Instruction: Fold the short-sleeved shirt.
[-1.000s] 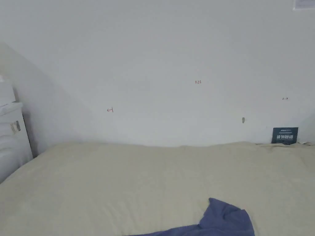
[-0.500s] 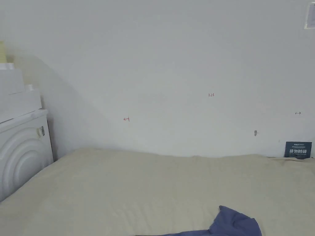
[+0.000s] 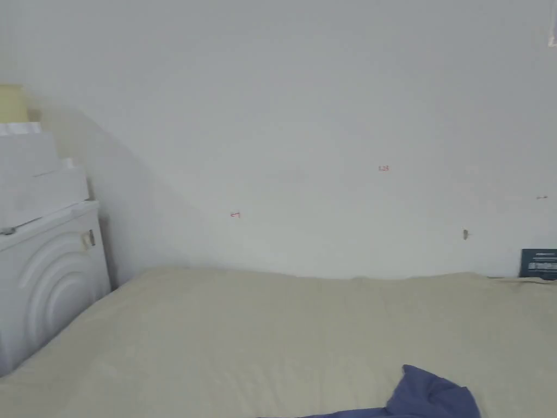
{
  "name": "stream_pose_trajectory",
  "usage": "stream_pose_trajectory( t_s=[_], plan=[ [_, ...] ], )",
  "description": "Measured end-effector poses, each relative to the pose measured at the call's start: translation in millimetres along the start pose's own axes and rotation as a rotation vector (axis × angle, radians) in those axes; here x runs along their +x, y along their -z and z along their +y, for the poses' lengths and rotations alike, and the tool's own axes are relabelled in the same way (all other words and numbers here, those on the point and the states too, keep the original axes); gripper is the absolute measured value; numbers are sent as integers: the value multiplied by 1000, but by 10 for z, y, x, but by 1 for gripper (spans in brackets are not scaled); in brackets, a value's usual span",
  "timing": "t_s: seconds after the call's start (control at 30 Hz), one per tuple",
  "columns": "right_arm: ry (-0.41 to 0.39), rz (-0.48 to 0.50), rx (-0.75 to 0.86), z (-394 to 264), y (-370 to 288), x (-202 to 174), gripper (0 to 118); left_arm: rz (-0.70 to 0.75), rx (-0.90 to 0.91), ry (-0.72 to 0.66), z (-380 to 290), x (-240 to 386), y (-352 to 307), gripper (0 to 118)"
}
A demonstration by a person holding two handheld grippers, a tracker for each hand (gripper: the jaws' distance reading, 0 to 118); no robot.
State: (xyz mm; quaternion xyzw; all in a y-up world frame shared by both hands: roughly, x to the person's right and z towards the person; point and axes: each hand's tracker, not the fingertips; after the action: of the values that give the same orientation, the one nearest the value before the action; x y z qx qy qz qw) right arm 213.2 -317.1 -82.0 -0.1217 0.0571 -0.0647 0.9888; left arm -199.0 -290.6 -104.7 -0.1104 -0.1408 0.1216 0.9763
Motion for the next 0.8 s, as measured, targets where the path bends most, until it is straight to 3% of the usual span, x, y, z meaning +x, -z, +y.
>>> stream_pose_trajectory(
  t_s=[0.17,0.3,0.4,0.43,0.47,0.5,0.57,0.6,0.63,0.8],
  plan=[
    [15,13,-29,-81,88,38,0,70,-103,93,-39,-190,429,0],
    [24,5,-103,-218,232,90,0,87,-225,-13,-102,-605,1177,0],
    [34,-4,-167,-347,363,188,0,158,-336,81,-223,-890,1924,2],
    [48,-15,-186,-388,405,223,0,164,-368,90,-304,-992,2183,7],
    [65,-20,-216,-437,457,278,0,199,-413,102,-368,-1091,2445,21],
    [81,-27,-238,-474,494,317,0,221,-439,98,-419,-1176,2661,39],
    [124,-53,-273,-555,573,408,0,215,-481,82,-560,-1358,3081,88],
    [150,-68,-291,-594,609,463,0,228,-516,78,-622,-1426,3283,103],
    [166,-81,-305,-629,639,506,0,238,-543,111,-682,-1470,3447,109],
    [234,-154,-377,-792,767,713,0,262,-614,150,-962,-1686,4082,108]
  ],
)
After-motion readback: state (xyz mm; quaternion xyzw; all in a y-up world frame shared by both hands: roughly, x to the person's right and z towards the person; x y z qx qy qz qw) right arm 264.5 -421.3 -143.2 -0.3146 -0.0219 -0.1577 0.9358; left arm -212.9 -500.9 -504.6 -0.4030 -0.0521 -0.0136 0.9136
